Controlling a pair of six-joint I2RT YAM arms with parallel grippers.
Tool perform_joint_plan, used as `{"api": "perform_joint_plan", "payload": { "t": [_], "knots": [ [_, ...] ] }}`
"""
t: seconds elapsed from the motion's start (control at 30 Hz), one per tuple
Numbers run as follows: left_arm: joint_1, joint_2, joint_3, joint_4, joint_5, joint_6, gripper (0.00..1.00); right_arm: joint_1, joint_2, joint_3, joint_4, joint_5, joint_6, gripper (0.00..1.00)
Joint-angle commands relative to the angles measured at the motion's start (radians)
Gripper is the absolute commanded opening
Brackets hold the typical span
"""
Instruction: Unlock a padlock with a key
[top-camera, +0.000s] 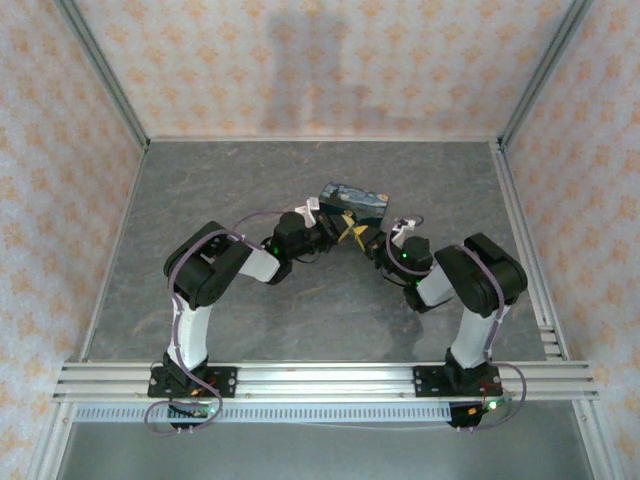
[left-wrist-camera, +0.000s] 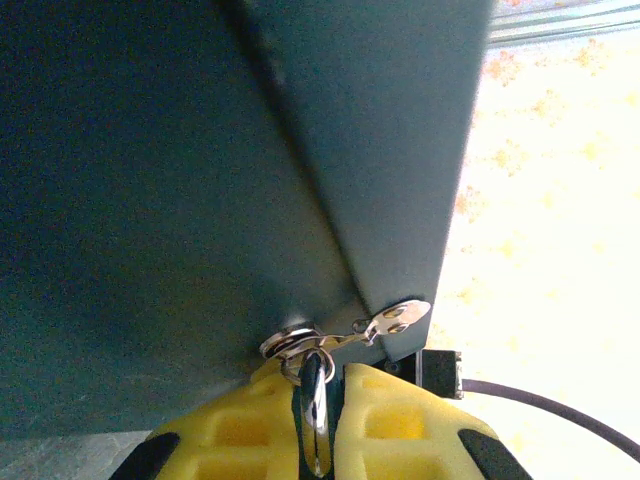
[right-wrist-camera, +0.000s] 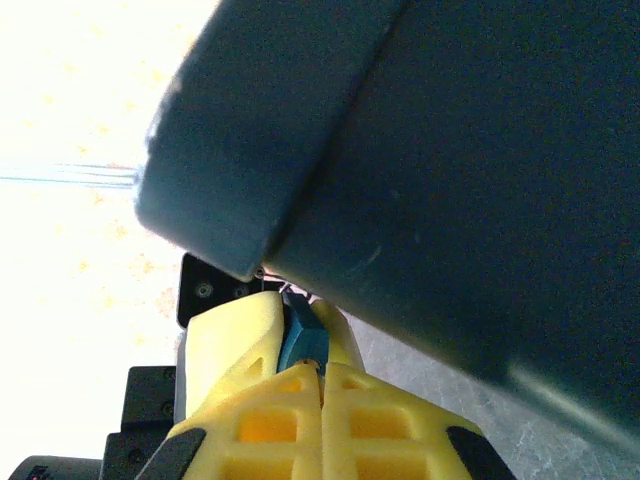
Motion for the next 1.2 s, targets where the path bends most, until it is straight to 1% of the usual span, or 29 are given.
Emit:
{"api": "perform_joint_plan", "payload": {
  "t": [0.0,0.1,0.2,0.3,0.5,0.6,0.67,0.8,0.83,0.93,1.17],
  "knots": [
    [-0.055,-0.013,0.043,0.113,0.103,0.004,0.00,0.016,0.046,0.059,-0.013,-0.049,0.041,0.00],
    [-0.060,-0.013,0.040,0.119,0.113,0.004,0.00,0.012,0.078,0.091,-0.018,-0.069,0.092,0.00],
    [-0.064,-0.020,0.041,0.107,0.121,0.016,0.00,0.009,0.102,0.099,-0.028,-0.084,0.109,0.00],
    [-0.068,-0.031,0.045,0.072,0.134,0.041,0.00,-0.002,0.135,0.112,-0.011,-0.121,0.187,0.00],
    [-0.060,-0.020,0.028,0.092,0.113,0.035,0.00,-0.027,0.106,0.083,-0.034,-0.135,0.174,0.00],
    [-0.063,-0.020,0.044,0.072,0.132,0.048,0.00,-0.042,0.154,0.105,-0.011,-0.181,0.268,0.00],
    [-0.063,-0.027,0.042,0.065,0.137,0.064,0.00,-0.041,0.161,0.114,-0.011,-0.185,0.342,0.00],
    [-0.063,-0.040,0.027,0.054,0.138,0.092,0.00,-0.040,0.110,0.128,-0.009,-0.195,0.456,0.00],
    [-0.063,-0.042,0.019,0.059,0.136,0.099,0.00,-0.040,0.099,0.127,-0.010,-0.192,0.505,0.00],
    [-0.063,-0.039,0.006,0.078,0.134,0.104,0.00,-0.040,0.077,0.105,-0.010,-0.167,0.648,0.00],
    [-0.062,-0.023,-0.016,0.132,0.115,0.106,0.00,-0.040,-0.001,0.042,-0.009,-0.068,0.821,0.00]
  ]
}}
